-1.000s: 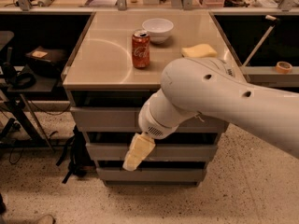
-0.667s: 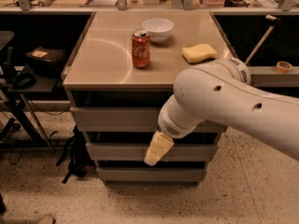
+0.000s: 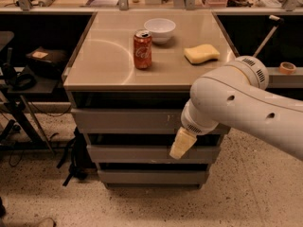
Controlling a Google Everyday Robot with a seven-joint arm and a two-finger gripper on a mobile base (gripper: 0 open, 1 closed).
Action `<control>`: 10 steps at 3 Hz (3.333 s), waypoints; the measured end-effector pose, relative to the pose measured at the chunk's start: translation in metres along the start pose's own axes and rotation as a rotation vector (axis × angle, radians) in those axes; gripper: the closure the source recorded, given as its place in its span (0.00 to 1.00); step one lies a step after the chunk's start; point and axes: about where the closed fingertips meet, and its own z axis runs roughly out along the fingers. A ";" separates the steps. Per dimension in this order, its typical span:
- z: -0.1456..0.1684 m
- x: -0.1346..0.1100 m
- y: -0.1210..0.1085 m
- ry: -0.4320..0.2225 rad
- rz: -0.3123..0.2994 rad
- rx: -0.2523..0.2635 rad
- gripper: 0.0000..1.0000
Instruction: Open top drawer
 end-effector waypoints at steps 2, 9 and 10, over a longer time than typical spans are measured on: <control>0.027 0.005 -0.001 -0.016 0.014 -0.068 0.00; 0.055 0.007 0.013 -0.011 0.049 -0.129 0.00; 0.031 0.000 0.006 -0.025 0.040 -0.085 0.00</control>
Offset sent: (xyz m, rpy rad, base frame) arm 0.0283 -0.0064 -0.0727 0.1301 0.1586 0.0295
